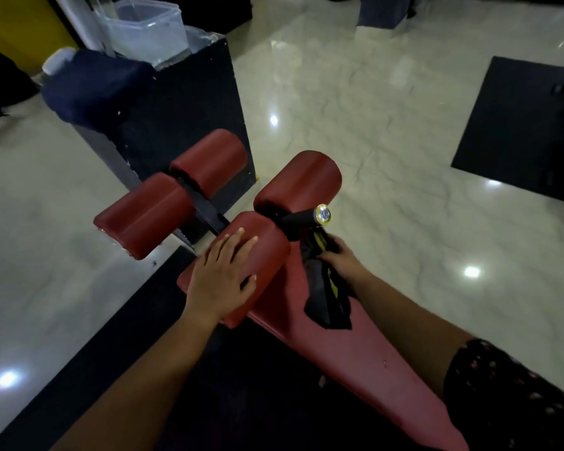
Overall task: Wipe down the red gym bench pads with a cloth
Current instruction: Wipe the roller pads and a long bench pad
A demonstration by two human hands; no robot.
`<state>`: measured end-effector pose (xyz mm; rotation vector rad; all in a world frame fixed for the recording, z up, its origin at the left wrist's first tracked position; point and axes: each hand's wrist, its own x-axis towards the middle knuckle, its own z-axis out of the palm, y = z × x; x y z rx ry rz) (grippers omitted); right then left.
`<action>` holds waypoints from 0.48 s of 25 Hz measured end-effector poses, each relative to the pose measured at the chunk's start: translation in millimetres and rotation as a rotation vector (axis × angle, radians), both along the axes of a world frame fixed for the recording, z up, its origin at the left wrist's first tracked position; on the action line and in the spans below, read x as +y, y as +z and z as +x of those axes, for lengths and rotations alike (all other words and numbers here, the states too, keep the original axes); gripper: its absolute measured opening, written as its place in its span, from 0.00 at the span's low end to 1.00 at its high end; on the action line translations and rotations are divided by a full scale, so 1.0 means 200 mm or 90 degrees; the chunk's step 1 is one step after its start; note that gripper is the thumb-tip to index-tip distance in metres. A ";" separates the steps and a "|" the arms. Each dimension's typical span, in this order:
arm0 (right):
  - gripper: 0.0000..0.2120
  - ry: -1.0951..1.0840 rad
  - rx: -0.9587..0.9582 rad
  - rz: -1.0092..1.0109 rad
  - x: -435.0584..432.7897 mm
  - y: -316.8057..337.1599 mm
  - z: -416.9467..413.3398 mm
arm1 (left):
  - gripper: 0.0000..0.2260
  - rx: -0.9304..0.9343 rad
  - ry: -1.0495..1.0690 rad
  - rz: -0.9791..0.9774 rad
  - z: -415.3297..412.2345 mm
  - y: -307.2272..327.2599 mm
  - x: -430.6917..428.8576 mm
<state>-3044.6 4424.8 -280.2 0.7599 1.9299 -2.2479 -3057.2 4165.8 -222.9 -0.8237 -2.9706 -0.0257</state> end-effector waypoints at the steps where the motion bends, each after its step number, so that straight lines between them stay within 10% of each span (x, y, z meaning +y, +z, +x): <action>1: 0.21 -0.006 0.008 0.029 0.03 0.05 0.01 | 0.31 -0.015 0.019 -0.011 0.00 0.00 0.00; 7: 0.24 0.083 0.012 0.064 -0.16 0.16 0.13 | 0.31 -0.027 0.034 -0.006 0.02 0.00 0.01; 12: 0.29 0.260 -0.097 0.369 -0.12 -0.08 0.38 | 0.28 -0.014 0.031 0.026 0.04 0.01 0.02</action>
